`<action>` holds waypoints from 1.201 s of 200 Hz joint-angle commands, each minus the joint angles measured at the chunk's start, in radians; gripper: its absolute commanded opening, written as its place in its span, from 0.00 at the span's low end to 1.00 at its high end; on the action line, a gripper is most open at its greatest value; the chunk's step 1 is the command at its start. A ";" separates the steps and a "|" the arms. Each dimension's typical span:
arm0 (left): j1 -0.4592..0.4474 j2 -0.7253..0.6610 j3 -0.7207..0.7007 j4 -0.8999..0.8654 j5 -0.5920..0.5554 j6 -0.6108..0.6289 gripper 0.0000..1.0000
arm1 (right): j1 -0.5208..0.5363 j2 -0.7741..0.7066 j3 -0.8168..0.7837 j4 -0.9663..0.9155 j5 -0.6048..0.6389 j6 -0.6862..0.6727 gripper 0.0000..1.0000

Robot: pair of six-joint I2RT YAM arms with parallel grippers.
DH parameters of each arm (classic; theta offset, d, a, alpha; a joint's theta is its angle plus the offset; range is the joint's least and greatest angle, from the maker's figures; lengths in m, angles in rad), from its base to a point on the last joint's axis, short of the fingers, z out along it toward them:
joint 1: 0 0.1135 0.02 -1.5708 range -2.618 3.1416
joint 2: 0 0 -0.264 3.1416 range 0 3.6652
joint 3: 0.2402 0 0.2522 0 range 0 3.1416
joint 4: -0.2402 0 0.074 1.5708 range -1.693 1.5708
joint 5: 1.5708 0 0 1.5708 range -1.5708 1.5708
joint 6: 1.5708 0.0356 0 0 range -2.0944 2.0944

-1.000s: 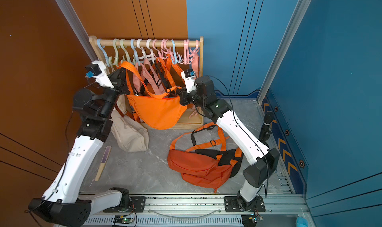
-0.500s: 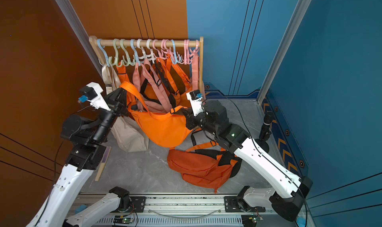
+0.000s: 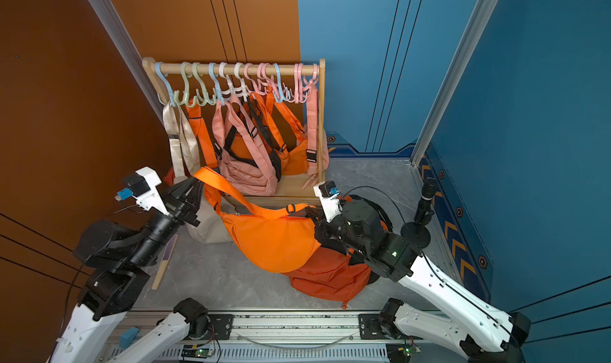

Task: Take the bag off the hook
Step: Place the bag inside the bag.

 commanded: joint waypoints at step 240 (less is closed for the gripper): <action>-0.086 0.760 -0.153 0.299 -0.125 -0.150 0.00 | -0.326 0.155 -0.565 0.318 0.092 0.379 0.08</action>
